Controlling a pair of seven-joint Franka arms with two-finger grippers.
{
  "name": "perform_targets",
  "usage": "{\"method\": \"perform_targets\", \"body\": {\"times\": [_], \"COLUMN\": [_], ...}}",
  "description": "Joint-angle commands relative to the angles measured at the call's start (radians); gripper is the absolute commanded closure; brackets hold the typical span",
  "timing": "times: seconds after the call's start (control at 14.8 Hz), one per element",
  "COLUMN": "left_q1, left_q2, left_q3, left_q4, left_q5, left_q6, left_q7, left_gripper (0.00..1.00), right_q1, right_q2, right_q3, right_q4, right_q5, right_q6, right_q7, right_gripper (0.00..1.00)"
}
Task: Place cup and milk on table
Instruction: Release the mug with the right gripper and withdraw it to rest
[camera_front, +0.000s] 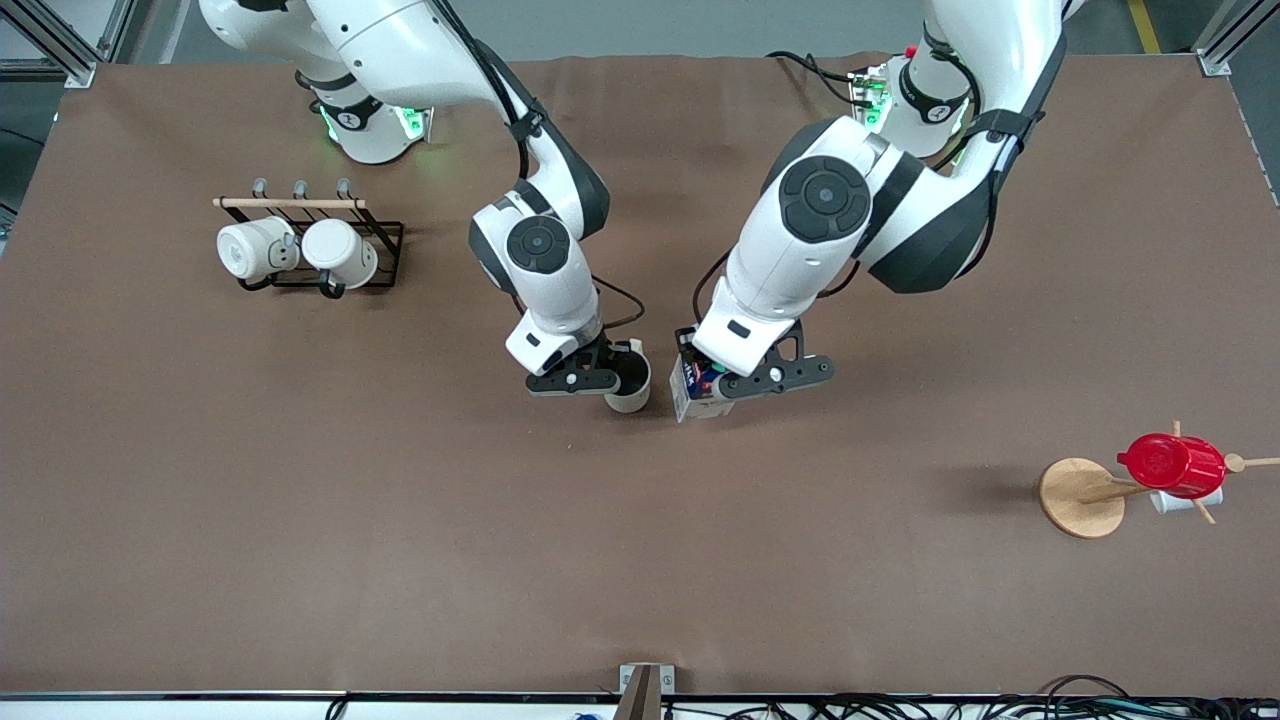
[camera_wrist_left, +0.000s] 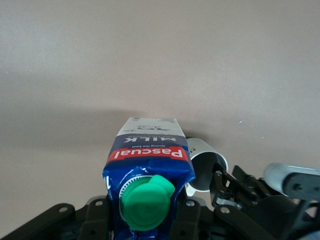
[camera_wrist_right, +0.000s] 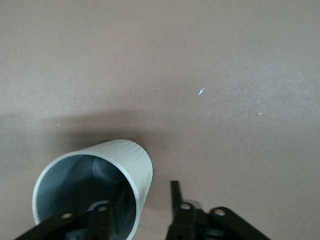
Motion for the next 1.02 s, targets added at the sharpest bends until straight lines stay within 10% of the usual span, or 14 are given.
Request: {"method": "perform_targets", "body": {"times": [0.0,0.54,0.95], "left_q1": [-0.029,-0.07,-0.089], "left_q2": [0.032,0.089,0.132], "left_q3": [0.002,-0.001,-0.001], "left_q4": [0.025,0.024,0.024], "left_q5": [0.023,0.04,0.092], "left_q6": [-0.007,-0.007,0.002], "left_q7": [-0.008,-0.008,-0.005], "left_gripper": [0.56,0.57,0.53], "right_q1": [-0.017,-0.337,-0.632], "right_q2": [-0.085,-0.447,-0.48], "right_q3": [-0.002,-0.011,-0.001], "right_q4": [0.008,0.008,0.167], "right_q5": [0.007,0.001,-0.006], "right_q6": [-0.083,-0.517,-0.767], "right_q7": [0.001,-0.087,-0.364], "right_gripper": [0.0,0.0,0.0]}}
